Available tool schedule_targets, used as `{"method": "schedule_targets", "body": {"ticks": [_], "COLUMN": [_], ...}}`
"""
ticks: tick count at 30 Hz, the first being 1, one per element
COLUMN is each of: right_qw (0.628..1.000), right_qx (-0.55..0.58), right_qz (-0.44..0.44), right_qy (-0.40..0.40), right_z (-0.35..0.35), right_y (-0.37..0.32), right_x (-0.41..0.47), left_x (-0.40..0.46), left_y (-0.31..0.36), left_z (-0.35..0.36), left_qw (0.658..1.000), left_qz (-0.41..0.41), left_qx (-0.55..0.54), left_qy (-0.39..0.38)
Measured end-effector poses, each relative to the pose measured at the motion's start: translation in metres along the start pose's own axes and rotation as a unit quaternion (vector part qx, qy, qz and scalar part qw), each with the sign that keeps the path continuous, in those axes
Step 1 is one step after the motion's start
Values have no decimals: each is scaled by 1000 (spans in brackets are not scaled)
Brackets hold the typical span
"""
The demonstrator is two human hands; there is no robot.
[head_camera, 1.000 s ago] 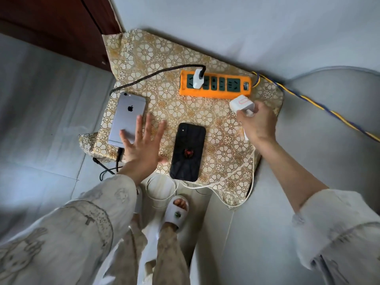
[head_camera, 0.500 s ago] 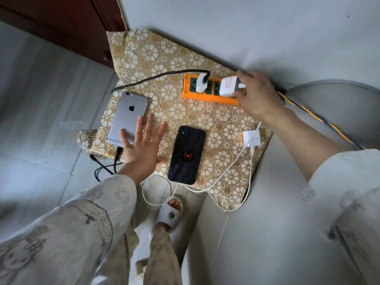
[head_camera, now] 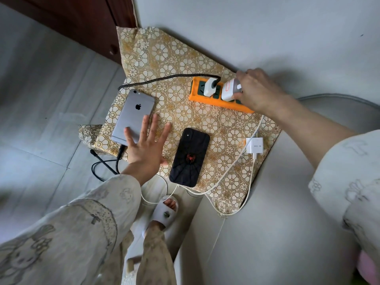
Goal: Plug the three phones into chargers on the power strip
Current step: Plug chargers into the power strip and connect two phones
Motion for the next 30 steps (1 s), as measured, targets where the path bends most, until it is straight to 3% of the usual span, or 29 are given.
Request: {"method": "schedule_targets", "body": {"ticks": [16, 23, 27, 28, 30], "right_qw": [996, 999, 992, 975, 897], "right_qx": [-56, -23, 112, 189, 371], "right_qz": [-57, -34, 50, 106, 234], "right_qy": [-26, -23, 38, 48, 52], "right_z": [4, 6, 10, 16, 31], "right_y": [-17, -13, 0, 8, 20], "right_x": [7, 12, -1, -10, -39], "left_x": [0, 2, 1, 0, 0], "left_y": [0, -2, -2, -2, -2], "left_z": [2, 3, 1, 1, 1], "left_qw": [1000, 1000, 1000, 1000, 1000], "left_qz": [-5, -8, -1, 2, 4], "left_qx": [4, 5, -2, -7, -11], "left_qy": [0, -4, -4, -2, 1]}}
Point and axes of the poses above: each hand's wrist, its own x-axis towards the middle knuckle, its own z-axis out of the palm, y = z × x, the point moved 6 cm from there along x, towards the middle knuckle, and after that the axes turned 10 degrees about y, right-handed, at the moved point
